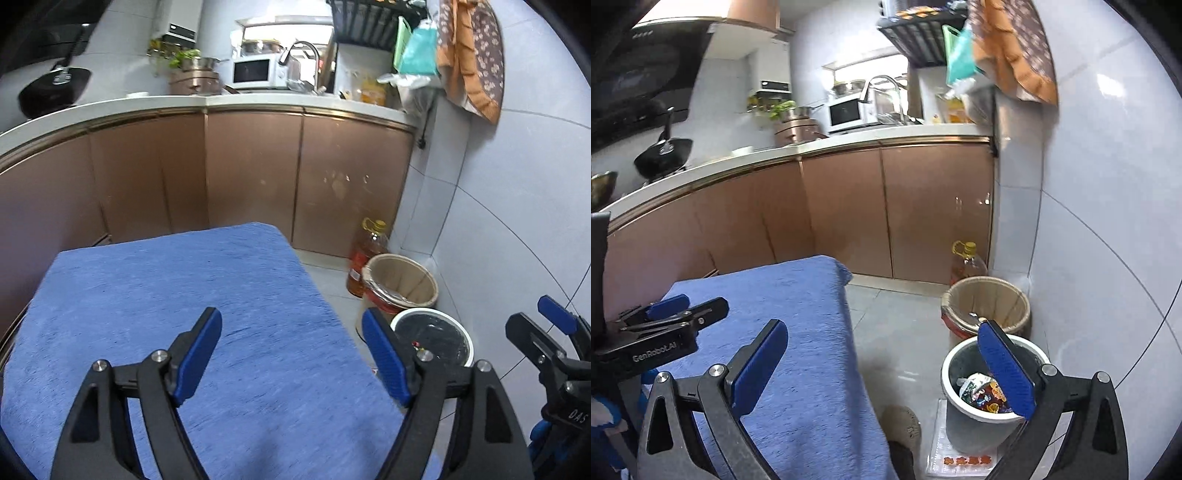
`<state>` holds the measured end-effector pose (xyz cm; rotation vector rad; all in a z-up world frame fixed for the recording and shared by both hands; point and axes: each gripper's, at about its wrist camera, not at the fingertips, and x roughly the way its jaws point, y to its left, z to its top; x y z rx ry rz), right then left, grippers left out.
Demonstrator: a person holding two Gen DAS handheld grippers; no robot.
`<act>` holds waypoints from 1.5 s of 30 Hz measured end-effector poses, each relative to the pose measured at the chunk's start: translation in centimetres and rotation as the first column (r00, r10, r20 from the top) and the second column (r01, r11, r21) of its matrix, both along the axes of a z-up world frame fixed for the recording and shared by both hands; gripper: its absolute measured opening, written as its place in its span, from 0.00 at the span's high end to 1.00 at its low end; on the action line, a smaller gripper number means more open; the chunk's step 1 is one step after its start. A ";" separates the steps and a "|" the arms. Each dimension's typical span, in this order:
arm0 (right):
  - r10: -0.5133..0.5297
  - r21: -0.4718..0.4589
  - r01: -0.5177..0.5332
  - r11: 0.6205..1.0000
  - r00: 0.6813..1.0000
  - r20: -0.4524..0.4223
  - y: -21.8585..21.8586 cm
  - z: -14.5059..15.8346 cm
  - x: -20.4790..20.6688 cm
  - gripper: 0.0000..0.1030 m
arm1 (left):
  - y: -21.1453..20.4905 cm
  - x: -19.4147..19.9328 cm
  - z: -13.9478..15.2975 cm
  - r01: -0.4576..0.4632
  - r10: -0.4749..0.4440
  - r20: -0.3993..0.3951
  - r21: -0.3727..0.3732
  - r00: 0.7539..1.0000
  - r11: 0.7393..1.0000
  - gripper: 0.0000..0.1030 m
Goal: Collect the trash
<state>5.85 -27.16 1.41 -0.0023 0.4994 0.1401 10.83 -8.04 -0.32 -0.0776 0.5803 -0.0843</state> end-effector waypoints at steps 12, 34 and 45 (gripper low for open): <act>0.045 -0.072 -0.043 0.996 0.999 0.023 3.2 0.9 -3.3 0.00 | 2.7 -6.1 1.6 -0.088 0.083 0.095 0.049 0.992 0.995 0.24; 0.020 -0.108 -0.017 0.994 0.999 0.025 3.2 -0.5 -4.0 0.00 | 3.4 -7.2 1.9 -0.151 0.140 0.139 0.071 0.980 0.986 0.19; -0.026 -0.098 0.027 0.995 1.000 0.006 1.4 -1.3 -3.6 0.00 | 3.0 -7.2 1.7 -0.141 0.128 0.151 0.079 0.980 0.987 0.19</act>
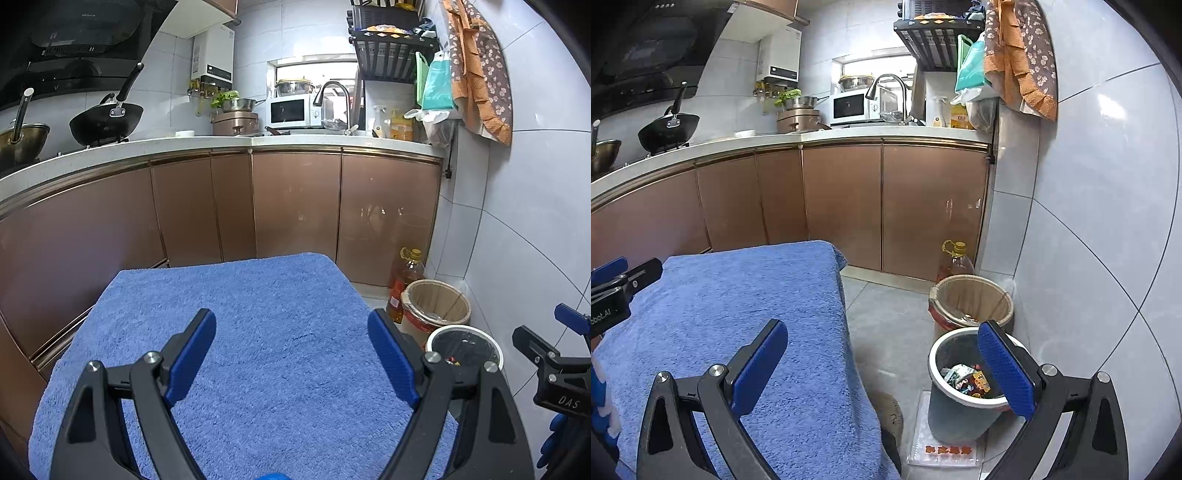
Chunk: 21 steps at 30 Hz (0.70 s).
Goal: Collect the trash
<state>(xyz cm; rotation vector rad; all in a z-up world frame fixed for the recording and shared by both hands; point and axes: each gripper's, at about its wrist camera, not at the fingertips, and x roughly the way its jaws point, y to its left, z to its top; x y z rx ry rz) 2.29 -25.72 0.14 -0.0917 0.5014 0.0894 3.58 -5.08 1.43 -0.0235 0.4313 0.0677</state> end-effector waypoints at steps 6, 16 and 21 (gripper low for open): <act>0.001 0.002 -0.001 1.000 1.000 0.012 0.0 0.1 -0.2 0.00 | -0.2 -0.3 0.3 0.000 0.000 0.016 0.005 1.000 1.000 0.19; -0.006 0.001 0.006 1.000 1.000 0.009 -0.2 0.1 0.0 0.00 | -0.6 -0.4 0.5 0.004 -0.004 0.024 0.011 1.000 1.000 0.19; -0.011 0.003 0.011 1.000 1.000 0.004 -0.4 0.0 0.0 0.00 | -0.8 -0.3 0.2 0.011 -0.011 0.017 0.016 1.000 1.000 0.19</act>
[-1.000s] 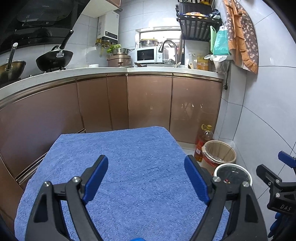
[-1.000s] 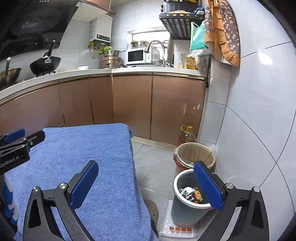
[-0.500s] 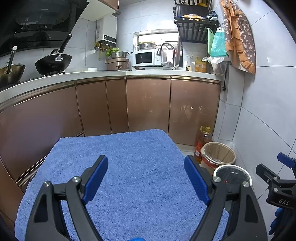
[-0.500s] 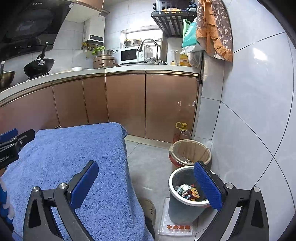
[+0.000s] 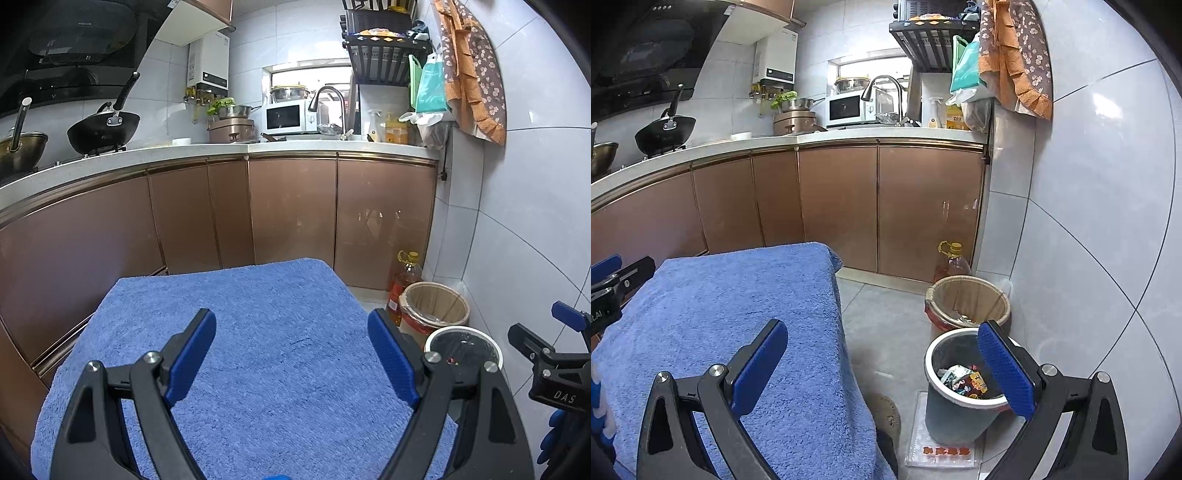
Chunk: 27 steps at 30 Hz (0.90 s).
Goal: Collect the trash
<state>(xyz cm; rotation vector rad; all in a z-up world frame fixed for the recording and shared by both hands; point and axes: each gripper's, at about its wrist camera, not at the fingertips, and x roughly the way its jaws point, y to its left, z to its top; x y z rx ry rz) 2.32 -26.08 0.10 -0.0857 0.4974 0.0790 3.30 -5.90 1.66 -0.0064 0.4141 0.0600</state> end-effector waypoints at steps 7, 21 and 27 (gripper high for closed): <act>-0.002 -0.002 0.002 1.000 1.000 -0.005 -0.1 -0.2 0.1 0.00 | 0.1 0.5 -0.7 0.007 -0.007 -0.026 0.000 1.000 1.000 0.19; -0.015 0.004 0.015 1.000 0.999 -0.032 -0.6 -1.1 0.6 0.00 | -0.2 1.3 -2.0 0.013 -0.012 -0.061 0.016 0.998 1.000 0.19; -0.015 0.005 0.015 1.000 0.999 -0.038 -0.8 -1.3 0.9 0.00 | -0.4 1.5 -2.2 0.018 -0.017 -0.066 0.022 0.998 1.000 0.19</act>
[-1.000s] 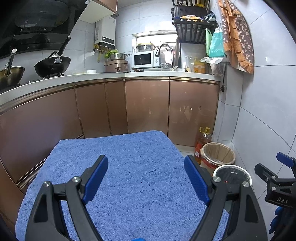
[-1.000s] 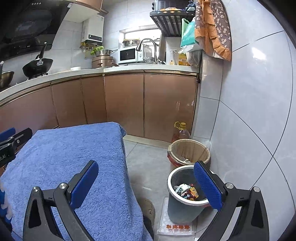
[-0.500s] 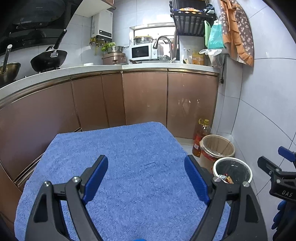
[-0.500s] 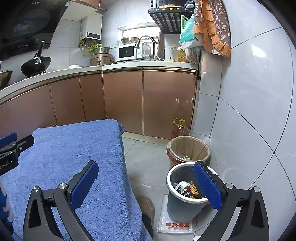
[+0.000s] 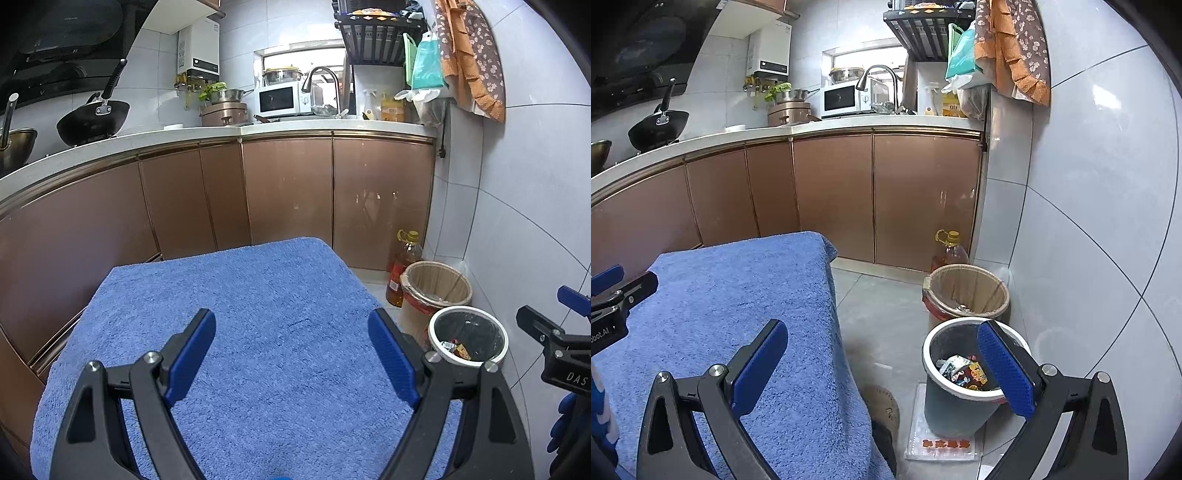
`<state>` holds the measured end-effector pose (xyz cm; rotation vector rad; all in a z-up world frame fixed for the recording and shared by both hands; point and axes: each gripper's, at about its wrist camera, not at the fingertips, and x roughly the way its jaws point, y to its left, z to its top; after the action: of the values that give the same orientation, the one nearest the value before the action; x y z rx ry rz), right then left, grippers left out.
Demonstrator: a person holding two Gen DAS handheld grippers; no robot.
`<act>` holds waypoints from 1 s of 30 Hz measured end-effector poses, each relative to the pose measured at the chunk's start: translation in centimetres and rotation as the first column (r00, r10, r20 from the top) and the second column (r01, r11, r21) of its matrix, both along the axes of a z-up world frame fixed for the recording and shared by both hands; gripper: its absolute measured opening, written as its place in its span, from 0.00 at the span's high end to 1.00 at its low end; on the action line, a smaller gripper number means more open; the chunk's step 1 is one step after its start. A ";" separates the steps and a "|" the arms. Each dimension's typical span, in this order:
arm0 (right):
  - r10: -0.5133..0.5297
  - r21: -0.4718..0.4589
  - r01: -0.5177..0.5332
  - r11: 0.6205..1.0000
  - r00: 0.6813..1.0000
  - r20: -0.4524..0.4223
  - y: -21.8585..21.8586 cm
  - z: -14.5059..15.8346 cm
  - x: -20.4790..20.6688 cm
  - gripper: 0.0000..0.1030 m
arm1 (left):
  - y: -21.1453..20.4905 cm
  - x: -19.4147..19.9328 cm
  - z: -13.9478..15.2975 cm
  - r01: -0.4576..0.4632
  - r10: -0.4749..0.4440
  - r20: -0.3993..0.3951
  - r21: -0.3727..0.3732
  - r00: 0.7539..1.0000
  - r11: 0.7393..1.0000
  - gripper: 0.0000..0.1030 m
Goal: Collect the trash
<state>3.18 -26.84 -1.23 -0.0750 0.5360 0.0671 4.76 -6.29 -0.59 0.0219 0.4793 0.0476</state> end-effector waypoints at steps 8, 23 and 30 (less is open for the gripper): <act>0.000 0.000 0.000 1.000 1.000 0.001 0.0 0.0 0.0 0.00 | -0.1 -0.1 0.2 0.004 -0.004 0.009 0.005 1.000 1.000 0.18; 0.006 -0.001 -0.006 1.000 1.000 0.016 0.3 0.2 -0.4 0.00 | 0.0 -1.1 0.7 -0.001 0.000 0.056 0.009 0.998 1.000 0.18; 0.006 -0.003 -0.006 1.000 0.999 0.034 0.0 0.8 -0.6 0.00 | 0.2 -1.1 1.0 -0.013 0.013 0.056 -0.001 0.998 1.000 0.19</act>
<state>2.57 -26.83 -0.44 -0.0803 0.5024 0.0707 3.64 -6.05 0.39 0.0166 0.4232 0.0602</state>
